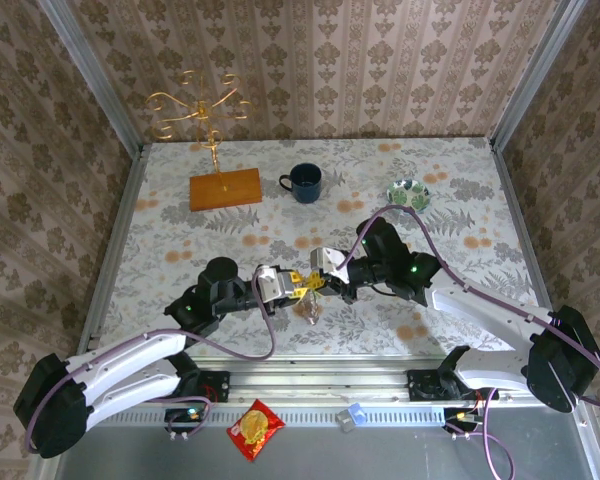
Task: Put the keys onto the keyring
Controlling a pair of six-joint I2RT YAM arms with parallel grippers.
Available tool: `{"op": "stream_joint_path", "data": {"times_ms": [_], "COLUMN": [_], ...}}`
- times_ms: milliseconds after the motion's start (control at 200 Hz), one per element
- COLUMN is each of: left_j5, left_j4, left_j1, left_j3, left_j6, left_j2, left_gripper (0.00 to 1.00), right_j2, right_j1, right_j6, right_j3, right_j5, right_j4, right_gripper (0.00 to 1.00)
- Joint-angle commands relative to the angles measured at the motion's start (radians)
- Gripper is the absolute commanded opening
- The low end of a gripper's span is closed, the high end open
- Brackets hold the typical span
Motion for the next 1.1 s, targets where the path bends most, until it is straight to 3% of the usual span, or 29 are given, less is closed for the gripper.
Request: {"op": "stream_joint_path", "data": {"times_ms": [0,180,430,780,925,1095], "left_j5": [-0.036,-0.046,-0.028,-0.022,-0.023,-0.016], "left_j4": [-0.033,-0.145,-0.183,-0.188,-0.142,-0.026], "left_j1": [-0.004,-0.006,-0.007,-0.007,-0.006,-0.006], "left_j3": [0.022,0.077,0.129,0.133,0.105,0.05], "left_j6": [0.016,0.07,0.105,0.102,0.086,0.05], "left_j2": [-0.028,-0.007,0.038,0.046,0.024,0.005], "left_gripper": [0.26,0.26,0.23,0.0,0.0,0.0], "right_j2": [-0.014,0.011,0.048,0.041,-0.018,-0.074], "right_j1": [0.003,0.025,0.082,0.103,0.057,0.013], "right_j6": [-0.06,-0.153,-0.204,-0.174,-0.095,-0.02], "right_j3": [0.043,0.14,0.229,0.241,0.161,0.066], "right_j5": [0.054,0.169,0.262,0.223,0.175,0.142], "right_j4": [-0.088,-0.274,-0.368,-0.324,-0.235,-0.175], "right_gripper": [0.0,0.0,0.0,0.0,0.29,0.35]}}
